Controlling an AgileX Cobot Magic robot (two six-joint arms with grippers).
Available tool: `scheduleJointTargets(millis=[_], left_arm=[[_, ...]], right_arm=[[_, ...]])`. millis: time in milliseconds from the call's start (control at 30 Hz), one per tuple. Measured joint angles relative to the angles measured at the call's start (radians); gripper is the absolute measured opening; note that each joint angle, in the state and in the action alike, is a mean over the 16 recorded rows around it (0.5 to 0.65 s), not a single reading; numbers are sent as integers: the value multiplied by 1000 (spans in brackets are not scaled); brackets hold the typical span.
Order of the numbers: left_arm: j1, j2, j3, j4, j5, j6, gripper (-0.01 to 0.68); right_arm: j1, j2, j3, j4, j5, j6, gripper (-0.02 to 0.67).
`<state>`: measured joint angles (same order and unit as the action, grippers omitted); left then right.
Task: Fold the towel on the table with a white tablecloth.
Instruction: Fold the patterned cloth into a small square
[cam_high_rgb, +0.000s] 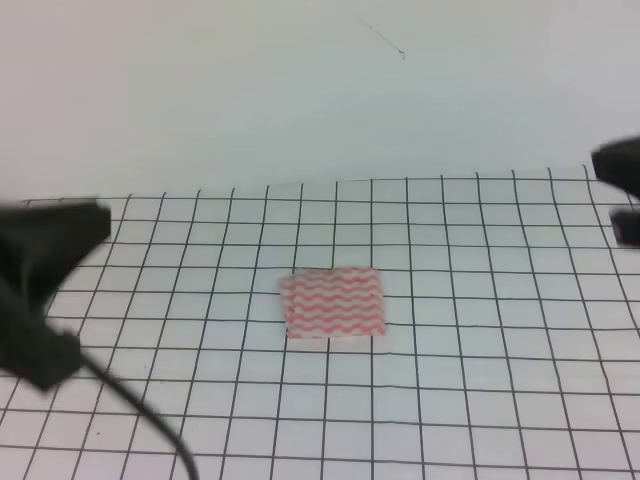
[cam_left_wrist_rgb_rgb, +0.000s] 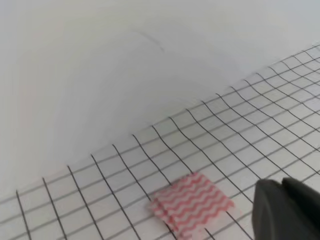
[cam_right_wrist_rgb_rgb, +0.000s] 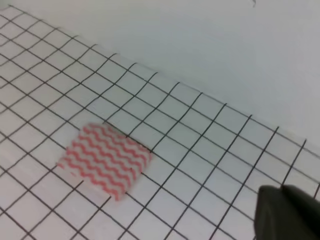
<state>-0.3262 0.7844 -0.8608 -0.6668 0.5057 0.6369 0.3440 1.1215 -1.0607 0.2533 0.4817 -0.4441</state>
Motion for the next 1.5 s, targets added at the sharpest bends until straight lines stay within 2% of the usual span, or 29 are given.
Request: scheduleJointTargets(millis=[267,533,767,1100,1333,1500], left_arm=[[0,-197,256,-108,-79,-9,0],[0,-269,356,-168,-100,-9,0],[0,-273,358,-170,-97,-9,0],[0,-272,363,-140,-103,40,0],[0,-306,393,-43,-148,130,0],[2,-377,458,97,-224,83,0]], right_arm=[[14,-331,374,33,-153,-83,2],[17,-592,561,43,-201,-125,1],[17,-682,604,43,-209,-125,0],[17,-693,607,43,-209,-120,0],[17,-693,607,43,-209,-119,0],[17,-692,607,43,-209,-119,0]])
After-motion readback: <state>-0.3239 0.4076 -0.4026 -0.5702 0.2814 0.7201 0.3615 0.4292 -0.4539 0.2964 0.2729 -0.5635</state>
